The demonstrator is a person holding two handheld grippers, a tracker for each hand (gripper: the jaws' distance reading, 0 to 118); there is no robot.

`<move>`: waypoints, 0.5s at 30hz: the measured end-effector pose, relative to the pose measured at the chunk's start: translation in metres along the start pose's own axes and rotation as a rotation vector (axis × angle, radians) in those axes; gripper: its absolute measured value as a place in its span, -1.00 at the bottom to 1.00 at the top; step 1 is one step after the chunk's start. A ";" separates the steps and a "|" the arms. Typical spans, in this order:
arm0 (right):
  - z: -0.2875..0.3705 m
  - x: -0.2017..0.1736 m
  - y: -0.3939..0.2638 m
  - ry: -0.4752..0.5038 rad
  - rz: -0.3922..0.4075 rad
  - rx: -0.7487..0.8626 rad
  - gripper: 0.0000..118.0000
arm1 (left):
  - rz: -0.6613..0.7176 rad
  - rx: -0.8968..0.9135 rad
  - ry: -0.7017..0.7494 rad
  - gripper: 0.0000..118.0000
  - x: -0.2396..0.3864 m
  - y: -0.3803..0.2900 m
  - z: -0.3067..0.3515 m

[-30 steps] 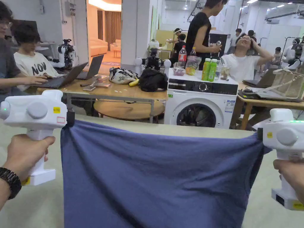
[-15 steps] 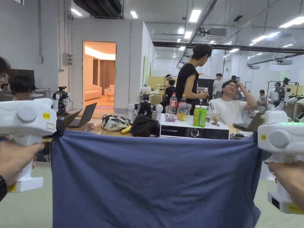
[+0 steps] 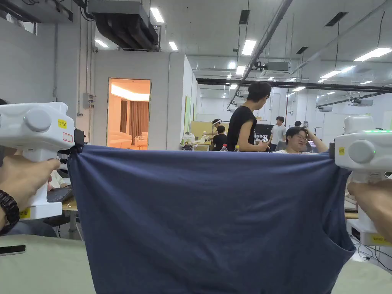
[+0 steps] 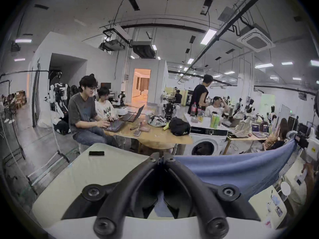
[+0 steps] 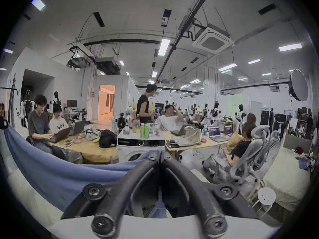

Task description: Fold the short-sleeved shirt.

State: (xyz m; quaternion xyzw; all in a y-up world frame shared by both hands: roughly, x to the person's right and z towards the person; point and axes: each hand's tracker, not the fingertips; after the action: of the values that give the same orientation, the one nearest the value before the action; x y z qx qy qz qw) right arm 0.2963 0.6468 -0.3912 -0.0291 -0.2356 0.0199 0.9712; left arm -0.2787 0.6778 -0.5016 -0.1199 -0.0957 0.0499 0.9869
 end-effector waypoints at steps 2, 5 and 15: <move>0.003 -0.001 -0.007 -0.005 0.016 0.007 -1.00 | -0.006 -0.011 -0.001 -1.00 0.000 -0.004 0.001; 0.008 0.001 -0.028 -0.001 0.023 -0.011 -1.00 | -0.029 -0.025 0.008 -1.00 -0.003 -0.019 -0.002; 0.063 0.015 -0.154 -0.004 0.092 -0.160 -1.00 | -0.003 -0.154 -0.053 -1.00 -0.022 -0.141 0.030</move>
State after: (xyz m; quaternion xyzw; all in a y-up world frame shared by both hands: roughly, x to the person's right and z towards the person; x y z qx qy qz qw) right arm 0.2843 0.4968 -0.3182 -0.1175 -0.2370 0.0458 0.9633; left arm -0.2952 0.5458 -0.4421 -0.1942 -0.1256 0.0443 0.9719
